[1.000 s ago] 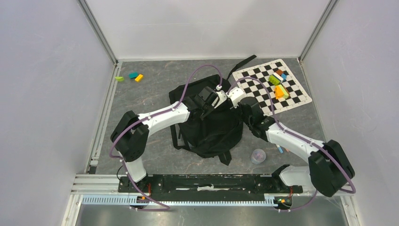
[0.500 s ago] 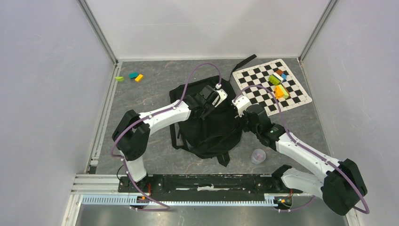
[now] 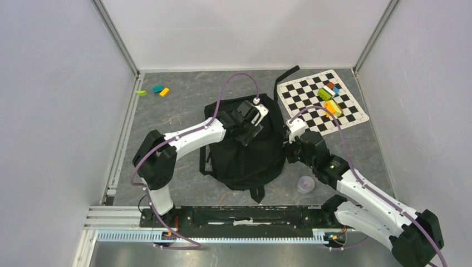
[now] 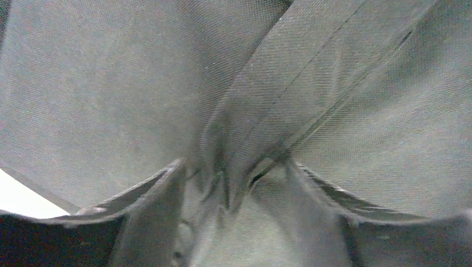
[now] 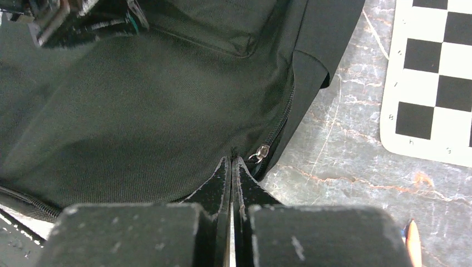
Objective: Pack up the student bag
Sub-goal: Zip the student bag at the center of the board.
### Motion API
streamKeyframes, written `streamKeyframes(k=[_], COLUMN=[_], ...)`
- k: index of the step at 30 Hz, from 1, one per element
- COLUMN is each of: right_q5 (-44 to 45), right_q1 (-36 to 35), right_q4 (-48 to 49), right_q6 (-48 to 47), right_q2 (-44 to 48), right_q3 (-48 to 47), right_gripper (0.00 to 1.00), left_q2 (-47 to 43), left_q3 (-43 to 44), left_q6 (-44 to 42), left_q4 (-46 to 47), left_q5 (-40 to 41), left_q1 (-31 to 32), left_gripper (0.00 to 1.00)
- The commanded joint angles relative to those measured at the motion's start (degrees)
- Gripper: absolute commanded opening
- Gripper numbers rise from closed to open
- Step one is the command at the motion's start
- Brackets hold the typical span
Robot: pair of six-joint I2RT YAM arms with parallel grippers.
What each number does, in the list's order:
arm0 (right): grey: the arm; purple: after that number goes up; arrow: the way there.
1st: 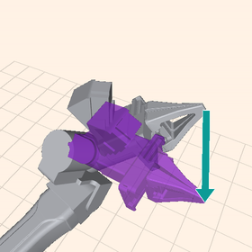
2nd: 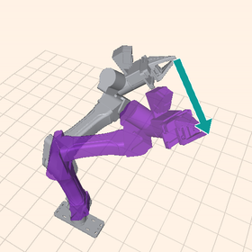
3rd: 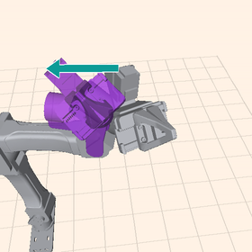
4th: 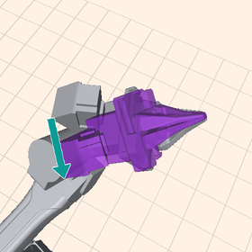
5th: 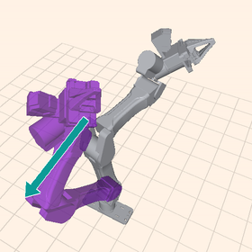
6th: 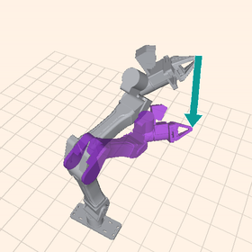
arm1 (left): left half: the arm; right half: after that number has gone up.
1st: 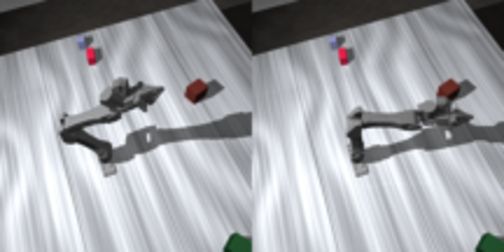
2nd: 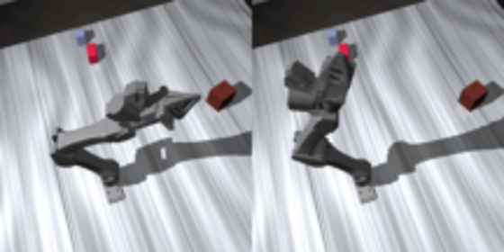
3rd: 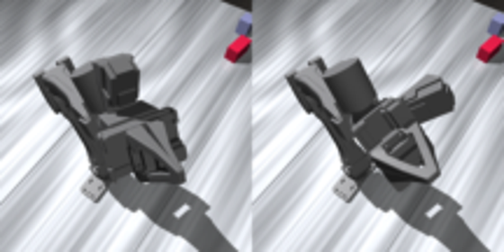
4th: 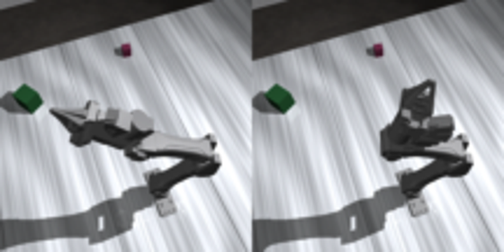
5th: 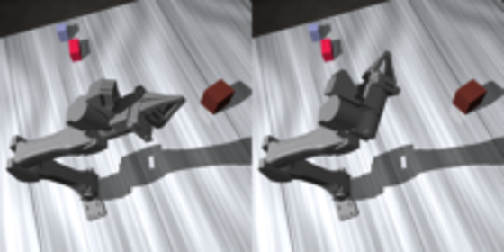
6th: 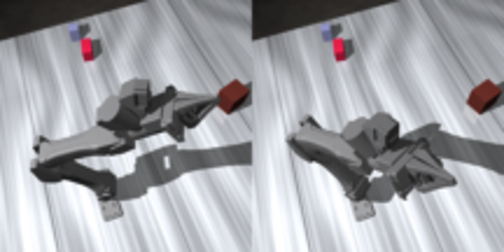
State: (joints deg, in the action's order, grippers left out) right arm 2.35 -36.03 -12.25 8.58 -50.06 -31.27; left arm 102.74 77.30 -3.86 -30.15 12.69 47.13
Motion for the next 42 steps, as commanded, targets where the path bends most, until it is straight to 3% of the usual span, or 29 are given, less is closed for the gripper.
streamKeyframes(k=[1, 5, 9, 19, 32, 35, 42], right_q5=[-0.65, 0.02, -0.69, -2.17, -2.17, -1.9, -1.78], right_q1=[-0.66, -0.68, -0.71, -0.7, -0.71, -0.71, -0.7], right_q4=[0.98, 1.95, 4.39, 8.03, 8.2, 8.21, 8.65], right_q6=[4.28, 4.95, 5.18, 3.7, 0.92, 0.18, 1.0], right_q2=[1.18, 1.93, 3.95, 8.33, 9.74, 9.61, 9.93], right_q3=[1.09, 1.61, 3.53, 8.3, 9.78, 9.47, 8.68], right_gripper=[0.0, 0.0, 0.0, 0.0, 0.0, 0.0, 0.0], left_q2=[-5.61, -11.45, -13.75, -4.17, 6.86, 8.92, 10.6], left_q3=[1.63, -1.06, -2.69, 0.77, 7.14, 8.94, 9.98], left_q6=[7.16, 16.2, 24.97, 41.6, 45.09, 44.3, 45.79], left_q4=[1.19, 4.2, 8.08, 15.82, 16.64, 14.68, 16.25], left_q5=[-2.93, -5.96, -10.39, -19.13, -20.7, -21.23, -22.45], left_q1=[1.14, 2.35, 4.06, 7.12, 9.28, 9.73, 9.91], left_gripper=[0.81, 0.9, 0.92, 0.93, 0.89, 0.77, 0.17])
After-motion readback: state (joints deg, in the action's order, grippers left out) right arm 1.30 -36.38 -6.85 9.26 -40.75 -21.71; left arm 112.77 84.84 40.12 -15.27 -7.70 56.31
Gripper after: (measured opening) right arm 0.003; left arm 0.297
